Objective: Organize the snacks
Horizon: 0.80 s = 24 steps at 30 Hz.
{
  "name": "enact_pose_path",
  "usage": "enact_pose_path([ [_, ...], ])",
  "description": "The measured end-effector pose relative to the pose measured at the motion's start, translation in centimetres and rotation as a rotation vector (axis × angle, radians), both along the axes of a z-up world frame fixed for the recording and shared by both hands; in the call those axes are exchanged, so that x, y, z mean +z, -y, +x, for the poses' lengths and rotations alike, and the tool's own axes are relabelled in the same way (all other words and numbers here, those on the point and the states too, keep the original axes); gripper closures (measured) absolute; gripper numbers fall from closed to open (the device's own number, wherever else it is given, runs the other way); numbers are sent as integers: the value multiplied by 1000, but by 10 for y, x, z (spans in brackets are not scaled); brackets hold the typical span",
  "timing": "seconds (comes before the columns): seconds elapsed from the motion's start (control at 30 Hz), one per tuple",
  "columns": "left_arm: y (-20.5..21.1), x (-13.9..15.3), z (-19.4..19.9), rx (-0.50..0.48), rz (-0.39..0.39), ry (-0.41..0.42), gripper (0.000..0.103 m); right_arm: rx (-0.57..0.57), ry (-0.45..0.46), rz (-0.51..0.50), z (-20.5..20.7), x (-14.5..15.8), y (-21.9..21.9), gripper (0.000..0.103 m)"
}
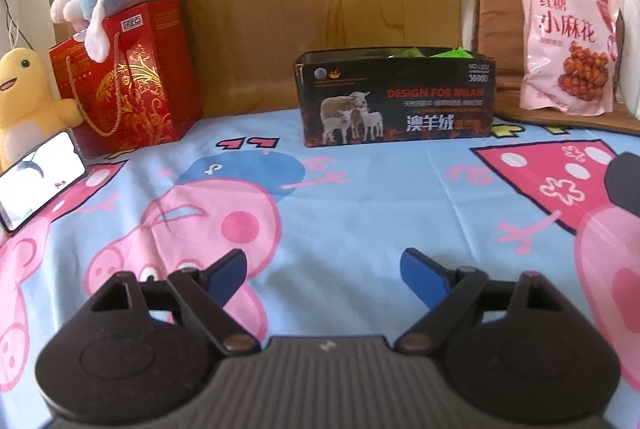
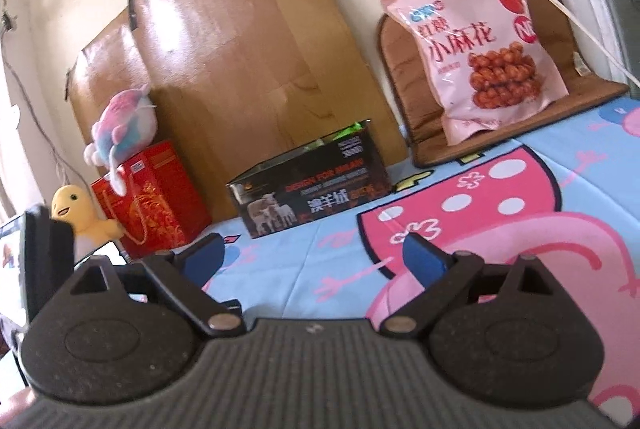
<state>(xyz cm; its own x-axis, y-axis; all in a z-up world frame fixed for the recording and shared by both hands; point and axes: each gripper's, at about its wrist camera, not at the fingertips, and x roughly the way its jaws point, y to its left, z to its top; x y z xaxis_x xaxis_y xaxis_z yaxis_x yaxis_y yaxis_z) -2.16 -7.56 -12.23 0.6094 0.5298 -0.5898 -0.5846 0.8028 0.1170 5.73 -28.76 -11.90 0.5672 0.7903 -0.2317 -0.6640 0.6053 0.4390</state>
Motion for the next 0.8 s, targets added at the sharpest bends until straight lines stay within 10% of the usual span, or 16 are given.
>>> enact_pose_path([
  [0.8,3,8,-20,-31,-8,143,14,-40,50,-200,-8,1,-25,4],
])
